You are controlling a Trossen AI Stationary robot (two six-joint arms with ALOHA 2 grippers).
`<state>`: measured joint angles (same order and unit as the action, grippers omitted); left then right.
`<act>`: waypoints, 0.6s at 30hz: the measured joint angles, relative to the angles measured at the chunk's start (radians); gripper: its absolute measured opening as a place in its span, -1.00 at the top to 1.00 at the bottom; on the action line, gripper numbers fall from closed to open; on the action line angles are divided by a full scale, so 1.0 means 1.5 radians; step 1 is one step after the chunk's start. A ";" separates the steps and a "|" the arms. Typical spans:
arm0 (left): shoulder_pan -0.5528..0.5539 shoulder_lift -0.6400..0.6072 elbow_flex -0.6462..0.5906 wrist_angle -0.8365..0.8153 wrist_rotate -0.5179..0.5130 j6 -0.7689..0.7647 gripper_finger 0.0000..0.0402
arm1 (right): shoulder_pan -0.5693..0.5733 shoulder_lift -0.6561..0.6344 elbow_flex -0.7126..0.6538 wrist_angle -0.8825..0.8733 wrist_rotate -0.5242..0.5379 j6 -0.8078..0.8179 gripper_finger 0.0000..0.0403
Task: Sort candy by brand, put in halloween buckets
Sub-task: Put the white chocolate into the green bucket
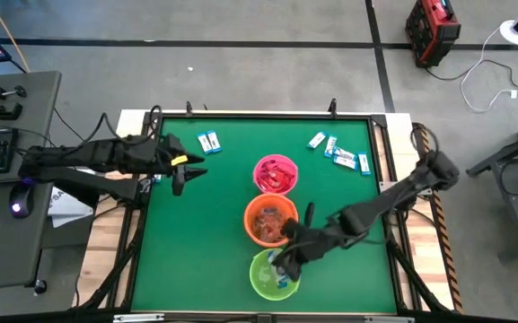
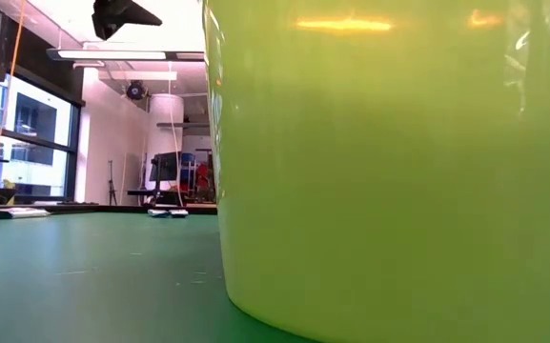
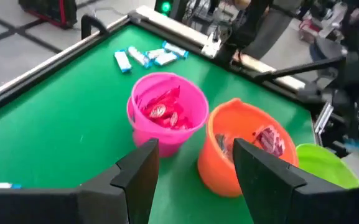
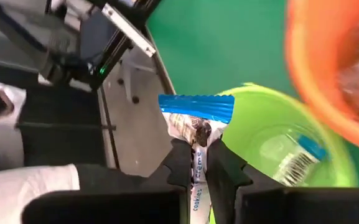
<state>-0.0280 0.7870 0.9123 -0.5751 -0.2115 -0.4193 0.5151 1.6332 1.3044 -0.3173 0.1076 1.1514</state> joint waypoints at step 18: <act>0.000 0.000 0.000 0.043 0.000 0.029 0.04 | -0.006 0.154 0.244 -0.326 -0.080 -0.094 0.04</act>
<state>-0.0277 0.7870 0.9123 -0.5102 -0.2122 -0.3758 0.5063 1.8641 1.6705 -0.8063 -0.0120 1.0111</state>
